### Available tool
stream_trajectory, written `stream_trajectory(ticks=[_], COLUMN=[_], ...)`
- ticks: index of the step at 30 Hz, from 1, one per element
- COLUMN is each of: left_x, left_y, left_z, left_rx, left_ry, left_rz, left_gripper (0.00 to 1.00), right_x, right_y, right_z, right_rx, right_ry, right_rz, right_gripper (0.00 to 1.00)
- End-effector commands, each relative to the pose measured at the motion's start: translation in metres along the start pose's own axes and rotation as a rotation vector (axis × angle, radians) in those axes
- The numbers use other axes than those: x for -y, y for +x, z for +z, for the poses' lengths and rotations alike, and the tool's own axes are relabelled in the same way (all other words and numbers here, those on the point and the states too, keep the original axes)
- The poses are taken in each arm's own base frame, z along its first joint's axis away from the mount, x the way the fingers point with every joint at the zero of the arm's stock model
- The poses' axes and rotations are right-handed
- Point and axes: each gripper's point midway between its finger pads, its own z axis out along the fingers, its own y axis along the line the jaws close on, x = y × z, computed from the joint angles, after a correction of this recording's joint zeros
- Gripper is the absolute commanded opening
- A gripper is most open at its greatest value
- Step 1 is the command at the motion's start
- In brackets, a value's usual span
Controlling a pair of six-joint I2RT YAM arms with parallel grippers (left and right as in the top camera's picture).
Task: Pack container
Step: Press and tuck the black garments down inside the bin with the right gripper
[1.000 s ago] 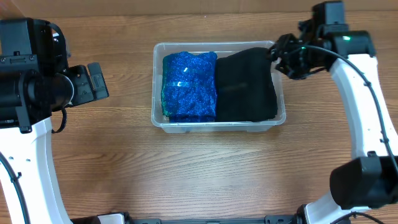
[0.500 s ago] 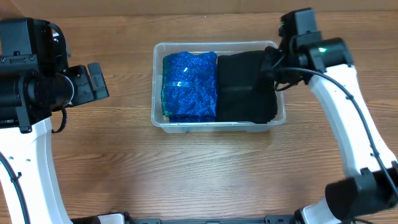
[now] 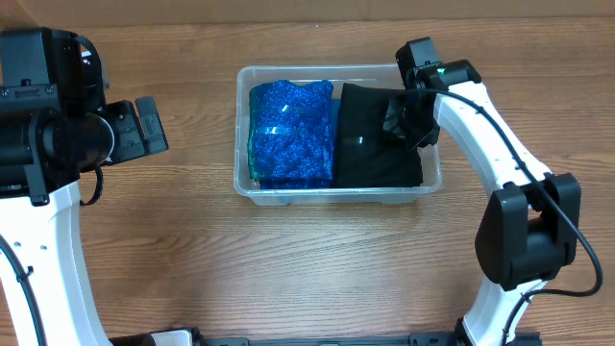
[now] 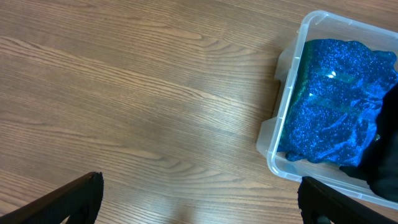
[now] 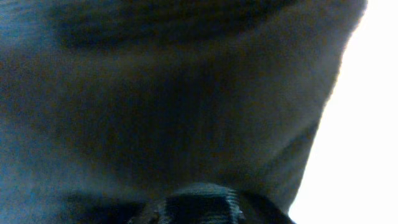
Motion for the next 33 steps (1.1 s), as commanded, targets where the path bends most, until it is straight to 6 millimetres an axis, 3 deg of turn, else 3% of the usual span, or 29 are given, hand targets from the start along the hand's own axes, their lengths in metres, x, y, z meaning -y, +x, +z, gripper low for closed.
stream_trajectory(ticks=[1, 3, 4, 7, 8, 10, 12, 13, 15, 17, 19, 21, 23, 25, 28, 29, 31, 33], left_x=[0.0, 0.0, 0.0, 0.0, 0.0, 0.0, 0.0, 0.0, 0.0, 0.0, 0.0, 0.0, 0.0, 0.0, 0.0, 0.0, 0.0, 0.0], left_y=[-0.001, -0.001, -0.001, -0.001, -0.001, -0.001, -0.001, -0.001, -0.001, -0.001, -0.001, -0.001, -0.001, -0.001, -0.001, -0.001, -0.001, -0.001], left_z=[0.001, 0.001, 0.001, 0.001, 0.001, 0.001, 0.001, 0.001, 0.001, 0.001, 0.001, 0.001, 0.001, 0.001, 0.001, 0.001, 0.001, 0.001], left_rx=[0.001, 0.001, 0.001, 0.001, 0.001, 0.001, 0.001, 0.001, 0.001, 0.001, 0.001, 0.001, 0.001, 0.001, 0.001, 0.001, 0.001, 0.001], left_ry=[0.0, 0.0, 0.0, 0.0, 0.0, 0.0, 0.0, 0.0, 0.0, 0.0, 0.0, 0.0, 0.0, 0.0, 0.0, 0.0, 0.0, 0.0], left_rz=[-0.016, -0.016, -0.016, -0.016, -0.016, -0.016, -0.016, -0.016, -0.016, -0.016, -0.016, -0.016, -0.016, -0.016, -0.016, -0.016, -0.016, -0.016], left_gripper=[1.0, 1.0, 1.0, 1.0, 1.0, 1.0, 1.0, 1.0, 1.0, 1.0, 1.0, 1.0, 1.0, 1.0, 1.0, 1.0, 1.0, 1.0], right_x=[-0.01, -0.017, -0.019, -0.015, -0.014, -0.007, -0.004, -0.004, -0.003, 0.001, 0.002, -0.004, -0.014, -0.028, -0.053, -0.061, -0.072, -0.08], right_y=[-0.018, -0.014, -0.007, 0.026, 0.037, 0.061, 0.071, 0.079, 0.084, 0.084, 0.076, 0.063, 0.049, 0.03, 0.001, -0.012, -0.028, -0.042], right_z=[-0.063, -0.093, -0.106, -0.113, -0.11, -0.092, -0.072, -0.051, -0.021, -0.003, -0.003, -0.024, -0.055, -0.1, -0.147, -0.155, -0.152, -0.132], right_rx=[0.173, 0.225, 0.234, 0.139, 0.093, -0.002, -0.039, -0.064, -0.06, -0.041, -0.003, 0.05, 0.112, 0.209, 0.366, 0.428, 0.48, 0.487], right_ry=[-0.047, -0.098, -0.114, -0.102, -0.096, -0.055, -0.042, -0.054, -0.07, -0.071, -0.059, -0.069, -0.1, -0.154, -0.263, -0.295, -0.322, -0.318], right_rz=[-0.036, -0.05, -0.06, -0.067, -0.073, -0.081, -0.07, -0.072, -0.073, -0.07, -0.086, -0.151, -0.201, -0.217, -0.22, -0.222, -0.222, -0.217], right_gripper=[0.47, 0.47, 0.4, 0.14, 0.11, 0.05, 0.04, 0.04, 0.04, 0.04, 0.04, 0.04, 0.08, 0.12, 0.11, 0.11, 0.11, 0.11])
